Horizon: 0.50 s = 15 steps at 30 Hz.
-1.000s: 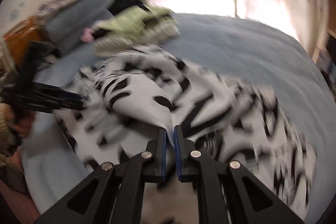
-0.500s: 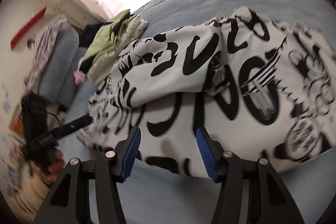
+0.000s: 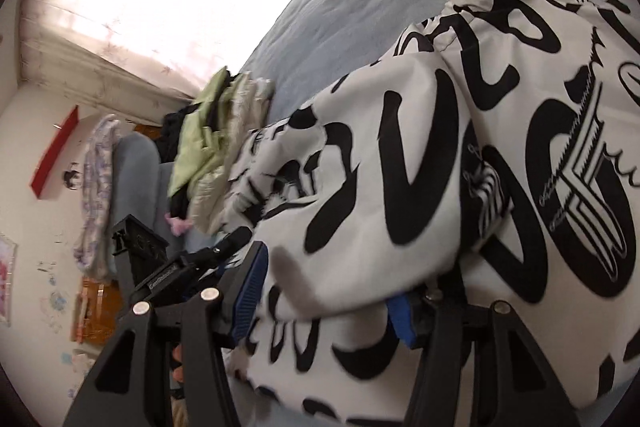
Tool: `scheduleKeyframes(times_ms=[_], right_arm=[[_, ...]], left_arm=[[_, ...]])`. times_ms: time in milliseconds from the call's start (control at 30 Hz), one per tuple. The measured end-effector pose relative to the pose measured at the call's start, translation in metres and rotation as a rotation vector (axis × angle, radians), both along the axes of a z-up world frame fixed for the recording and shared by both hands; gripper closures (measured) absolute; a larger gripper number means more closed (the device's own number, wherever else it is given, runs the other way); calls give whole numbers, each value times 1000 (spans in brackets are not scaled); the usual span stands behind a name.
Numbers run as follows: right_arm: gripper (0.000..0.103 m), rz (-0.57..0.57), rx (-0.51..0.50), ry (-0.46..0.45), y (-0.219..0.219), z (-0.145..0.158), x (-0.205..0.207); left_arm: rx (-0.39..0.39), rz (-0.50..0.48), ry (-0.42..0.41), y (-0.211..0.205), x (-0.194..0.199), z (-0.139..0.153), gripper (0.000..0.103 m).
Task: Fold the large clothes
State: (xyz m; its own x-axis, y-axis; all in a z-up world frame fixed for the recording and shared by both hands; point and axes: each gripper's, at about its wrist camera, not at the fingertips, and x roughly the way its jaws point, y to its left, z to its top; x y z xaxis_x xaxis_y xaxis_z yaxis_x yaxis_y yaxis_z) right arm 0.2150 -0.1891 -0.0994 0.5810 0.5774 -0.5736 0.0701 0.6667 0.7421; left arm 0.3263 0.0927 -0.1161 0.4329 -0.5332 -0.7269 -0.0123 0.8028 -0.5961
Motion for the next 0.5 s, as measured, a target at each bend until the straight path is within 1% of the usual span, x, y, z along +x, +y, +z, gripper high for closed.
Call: scheduleKeyframes(times_ms=[33, 67, 133, 200, 233, 300, 333, 367, 433, 467, 500], right_arm=[[80, 1, -5, -9, 2, 0, 3], [97, 17, -18, -15, 6, 2, 6], [97, 41, -78, -47, 9, 13, 6], [98, 49, -152, -128, 11, 35, -5], [98, 55, -166, -153, 7, 43, -12], [98, 59, -174, -177, -1, 53, -25], [98, 54, -178, -173, -6, 53, -29], [98, 44, -208, -156, -10, 49, -34], [97, 41, -298, -71, -14, 26, -37], [91, 43, -338, 9, -14, 7, -36], [81, 48, -352, 63, -15, -9, -36]], left_arm=[[15, 36, -21, 0, -3, 5, 101], [30, 52, -52, -2, -9, 12, 101], [78, 57, -120, -10, -28, 34, 102], [128, 42, -185, -19, -49, 53, 102], [160, 29, -213, -27, -64, 61, 102], [203, 6, -226, -38, -85, 63, 102], [249, -12, -225, -49, -97, 56, 102], [287, -32, -215, -56, -103, 48, 102], [366, -62, -166, -70, -110, 23, 102], [399, -70, -142, -75, -114, 7, 101], [415, -70, -140, -79, -116, -1, 100]])
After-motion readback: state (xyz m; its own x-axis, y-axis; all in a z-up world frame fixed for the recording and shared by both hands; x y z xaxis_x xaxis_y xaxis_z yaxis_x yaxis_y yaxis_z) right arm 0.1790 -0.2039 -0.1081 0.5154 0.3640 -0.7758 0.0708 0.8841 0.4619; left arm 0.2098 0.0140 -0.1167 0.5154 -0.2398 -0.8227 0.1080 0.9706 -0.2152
